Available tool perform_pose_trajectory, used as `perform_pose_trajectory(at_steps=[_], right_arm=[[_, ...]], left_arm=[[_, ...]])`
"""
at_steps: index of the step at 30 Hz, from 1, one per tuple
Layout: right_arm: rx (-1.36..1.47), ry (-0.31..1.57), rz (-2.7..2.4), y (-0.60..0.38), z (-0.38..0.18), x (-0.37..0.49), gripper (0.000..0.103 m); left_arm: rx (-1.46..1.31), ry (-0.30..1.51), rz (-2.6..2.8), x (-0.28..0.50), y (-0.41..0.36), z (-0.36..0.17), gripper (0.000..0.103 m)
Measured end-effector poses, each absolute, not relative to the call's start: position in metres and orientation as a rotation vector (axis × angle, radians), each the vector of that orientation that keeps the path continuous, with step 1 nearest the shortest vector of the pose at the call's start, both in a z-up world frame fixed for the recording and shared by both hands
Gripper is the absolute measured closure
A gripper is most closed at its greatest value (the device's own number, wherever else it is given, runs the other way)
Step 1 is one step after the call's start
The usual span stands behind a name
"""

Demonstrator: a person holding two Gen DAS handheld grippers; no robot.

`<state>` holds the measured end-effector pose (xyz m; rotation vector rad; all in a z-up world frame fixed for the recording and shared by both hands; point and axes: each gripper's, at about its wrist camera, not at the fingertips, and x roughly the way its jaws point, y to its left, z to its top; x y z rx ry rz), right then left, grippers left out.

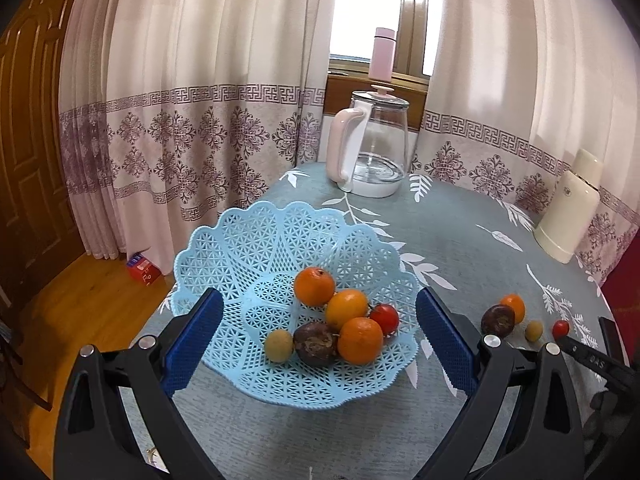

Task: Organize fruits
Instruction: 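Withdraw both tools from the basket toward the remaining fruits, then close the right tool around another red tomato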

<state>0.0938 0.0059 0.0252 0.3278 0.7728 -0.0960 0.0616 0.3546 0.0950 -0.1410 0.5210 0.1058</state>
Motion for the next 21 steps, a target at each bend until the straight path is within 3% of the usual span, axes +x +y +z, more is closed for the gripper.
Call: perform_pose_trajectory(at_steps=[11,21], right_arm=[[0.246,0.788,-0.11,0.002,0.023,0.126,0.054],[0.227,0.818,-0.107,0.004,0.019,0.134,0.07]], left_arm=[[-0.111,0.526,0.086,0.059,0.341,0.094,0.005],[-0.104,0.54,0.084,0.06,0.334,0.09,0.005]])
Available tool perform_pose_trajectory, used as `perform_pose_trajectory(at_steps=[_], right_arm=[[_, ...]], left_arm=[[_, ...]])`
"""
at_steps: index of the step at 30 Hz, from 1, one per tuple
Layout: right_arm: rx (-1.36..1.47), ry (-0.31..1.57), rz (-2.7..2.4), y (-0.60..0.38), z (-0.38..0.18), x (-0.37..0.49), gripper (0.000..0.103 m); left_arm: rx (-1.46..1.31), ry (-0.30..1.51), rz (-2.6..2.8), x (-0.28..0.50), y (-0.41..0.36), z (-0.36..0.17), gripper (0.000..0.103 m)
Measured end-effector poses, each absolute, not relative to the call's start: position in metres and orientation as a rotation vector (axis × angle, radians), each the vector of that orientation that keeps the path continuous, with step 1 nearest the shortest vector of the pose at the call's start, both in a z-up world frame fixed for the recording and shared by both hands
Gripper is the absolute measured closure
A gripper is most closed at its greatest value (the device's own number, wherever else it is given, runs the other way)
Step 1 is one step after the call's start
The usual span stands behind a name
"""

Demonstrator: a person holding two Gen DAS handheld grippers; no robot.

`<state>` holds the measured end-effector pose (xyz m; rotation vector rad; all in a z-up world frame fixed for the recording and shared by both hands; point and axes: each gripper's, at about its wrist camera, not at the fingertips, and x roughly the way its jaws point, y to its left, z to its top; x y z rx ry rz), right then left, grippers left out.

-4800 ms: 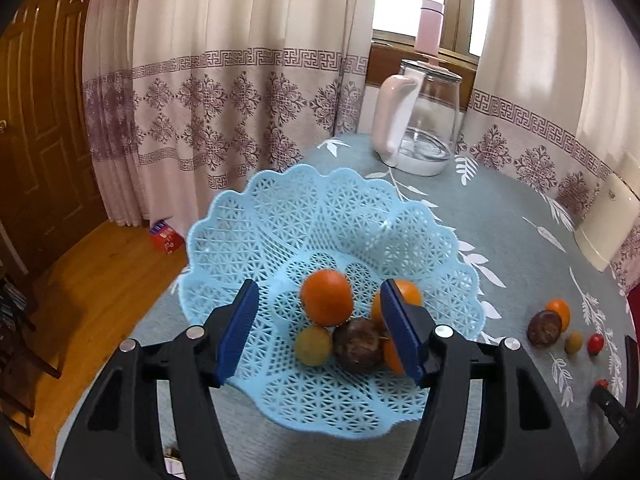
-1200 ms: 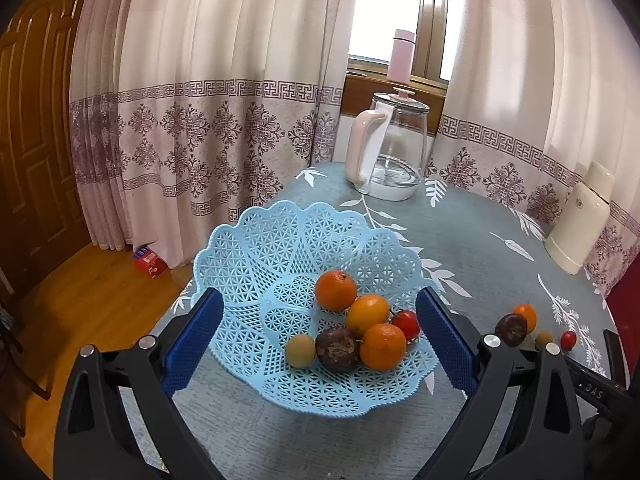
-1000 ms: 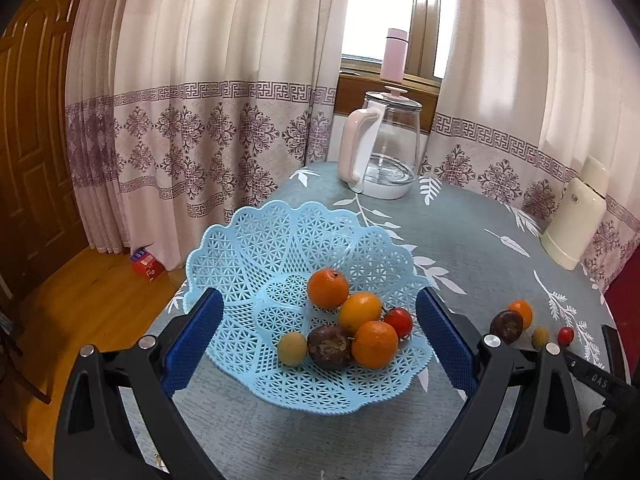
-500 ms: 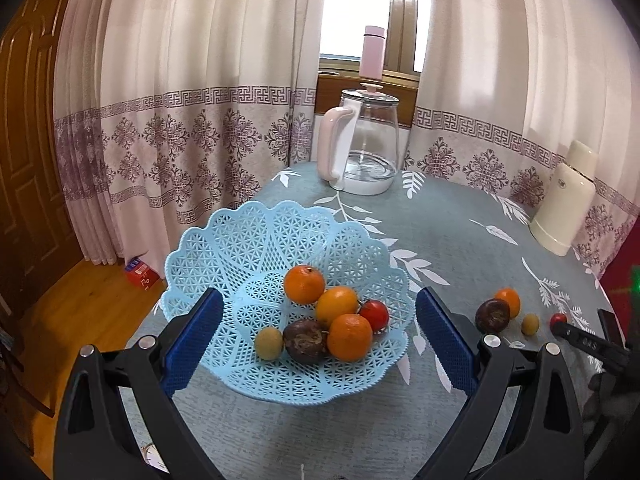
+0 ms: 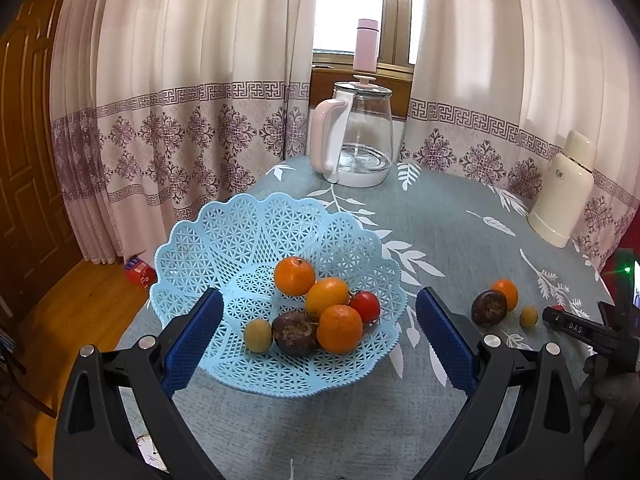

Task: Organize fruits
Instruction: 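Close the right tool around another red tomato, then close the left tool around the dark brown fruit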

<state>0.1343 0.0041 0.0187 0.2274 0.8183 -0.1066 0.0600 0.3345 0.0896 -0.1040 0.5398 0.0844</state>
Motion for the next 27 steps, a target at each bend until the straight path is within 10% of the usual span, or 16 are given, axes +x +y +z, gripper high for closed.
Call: perform_pose_trajectory(at_steps=[27], right_arm=[[0.301,0.752,-0.057,-0.013,0.024,0.108,0.075]], left_arm=[[0.031,0.573,-0.078,0.081,0.23,0.085,0.005]])
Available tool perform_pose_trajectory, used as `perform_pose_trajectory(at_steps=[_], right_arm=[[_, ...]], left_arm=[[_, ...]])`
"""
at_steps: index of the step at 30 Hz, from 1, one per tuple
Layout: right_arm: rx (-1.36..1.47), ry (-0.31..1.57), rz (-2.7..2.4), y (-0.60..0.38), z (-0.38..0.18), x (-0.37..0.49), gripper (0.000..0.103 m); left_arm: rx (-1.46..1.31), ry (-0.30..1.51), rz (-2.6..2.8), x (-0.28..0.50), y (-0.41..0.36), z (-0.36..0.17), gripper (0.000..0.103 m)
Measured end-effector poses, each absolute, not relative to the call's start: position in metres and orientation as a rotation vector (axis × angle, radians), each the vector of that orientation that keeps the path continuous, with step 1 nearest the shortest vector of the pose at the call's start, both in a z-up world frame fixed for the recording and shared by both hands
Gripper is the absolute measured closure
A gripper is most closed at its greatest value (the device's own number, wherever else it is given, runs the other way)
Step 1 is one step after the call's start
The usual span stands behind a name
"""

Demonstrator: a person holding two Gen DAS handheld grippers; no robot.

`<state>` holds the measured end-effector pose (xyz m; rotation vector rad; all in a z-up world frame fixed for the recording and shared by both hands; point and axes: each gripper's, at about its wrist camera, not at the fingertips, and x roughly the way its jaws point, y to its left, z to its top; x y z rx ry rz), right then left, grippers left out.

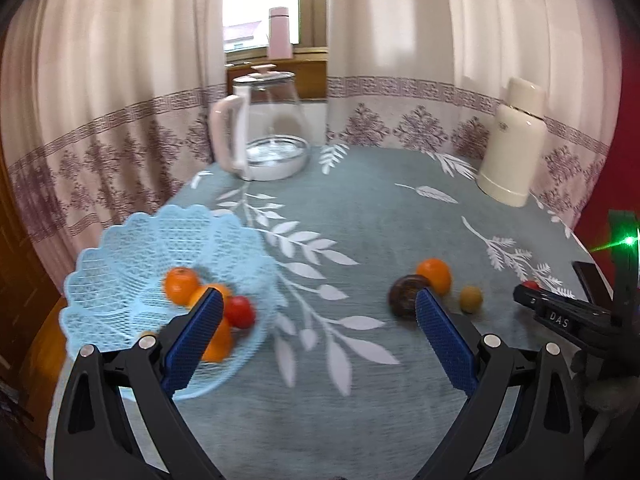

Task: Organize fruits
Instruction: 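Close the left tool around the dark brown fruit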

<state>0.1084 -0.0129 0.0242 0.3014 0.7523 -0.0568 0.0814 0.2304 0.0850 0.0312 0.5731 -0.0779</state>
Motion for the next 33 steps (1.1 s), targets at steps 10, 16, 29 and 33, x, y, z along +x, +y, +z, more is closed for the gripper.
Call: perform_pose_trajectory(at_steps=[10,16,29,33], right_arm=[[0.335,0.751,-0.04,-0.017,0.021,0.106,0.075],[0.334,0.752,-0.036,-0.015,0.02,0.106,0.075],[0.316,0.75,-0.035,-0.011,0.02,0.105,0.075],[0.314,0.75,-0.036,-0.01,0.019,0.105,0.075]], left_arm=[[0.096,0.599,-0.168,0.101,0.188,0.068,0.013],[0.085,0.67,-0.245,0.123,0.174,0.052,0.022],[0.004,0.804,-0.323,0.158,0.175,0.02,0.044],[0.009,0.818,-0.356,0.161,0.171,0.017,0.053]])
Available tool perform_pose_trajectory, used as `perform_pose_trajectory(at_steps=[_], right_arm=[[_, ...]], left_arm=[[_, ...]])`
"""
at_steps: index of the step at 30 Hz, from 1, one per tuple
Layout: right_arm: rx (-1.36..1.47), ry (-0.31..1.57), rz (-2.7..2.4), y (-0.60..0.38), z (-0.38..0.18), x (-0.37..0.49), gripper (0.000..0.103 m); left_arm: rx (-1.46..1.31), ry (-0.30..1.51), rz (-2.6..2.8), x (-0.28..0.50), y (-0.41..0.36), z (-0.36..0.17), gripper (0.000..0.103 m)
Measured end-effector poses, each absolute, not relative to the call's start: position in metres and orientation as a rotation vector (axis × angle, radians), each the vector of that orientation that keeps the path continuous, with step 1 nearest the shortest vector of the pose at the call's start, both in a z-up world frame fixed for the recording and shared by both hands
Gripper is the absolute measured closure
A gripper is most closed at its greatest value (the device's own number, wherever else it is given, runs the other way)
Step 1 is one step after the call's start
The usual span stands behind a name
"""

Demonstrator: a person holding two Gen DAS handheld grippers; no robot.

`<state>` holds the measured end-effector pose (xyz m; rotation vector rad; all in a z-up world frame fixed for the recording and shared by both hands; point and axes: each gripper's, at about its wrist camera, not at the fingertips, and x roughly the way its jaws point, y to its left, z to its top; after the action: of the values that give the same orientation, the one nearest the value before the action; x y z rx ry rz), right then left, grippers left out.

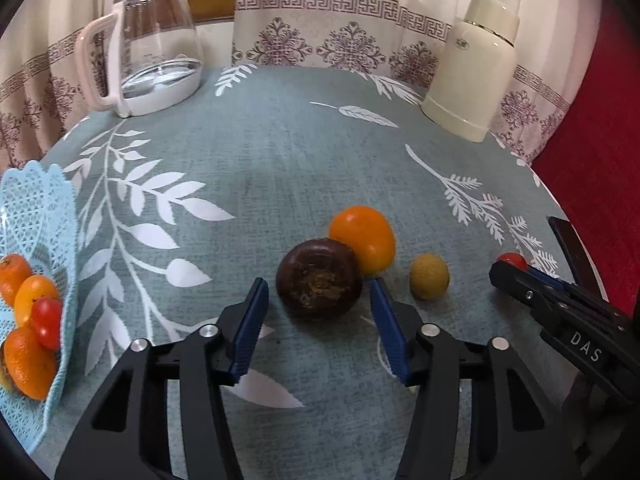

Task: Organize fruits
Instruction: 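Close the left tool around the dark brown fruit, then lift the dark brown fruit with the left tool toward the basket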

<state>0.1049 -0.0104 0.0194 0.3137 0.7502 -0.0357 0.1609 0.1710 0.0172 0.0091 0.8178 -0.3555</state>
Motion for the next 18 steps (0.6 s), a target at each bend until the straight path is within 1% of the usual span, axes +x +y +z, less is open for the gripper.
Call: perform_pose_trajectory(at_steps=[3,18], right_arm=[[0.314,0.75,-0.036,-0.01,0.019,0.105,0.075],[0.322,0.734,-0.033,-0.013,0.021,0.103,0.075]], left_arm=[[0.011,0.826,-0.351,0.164,0.17,0.016,0.058],[0.005,0.787,-0.333,0.151,0.175,0.02,0.058]])
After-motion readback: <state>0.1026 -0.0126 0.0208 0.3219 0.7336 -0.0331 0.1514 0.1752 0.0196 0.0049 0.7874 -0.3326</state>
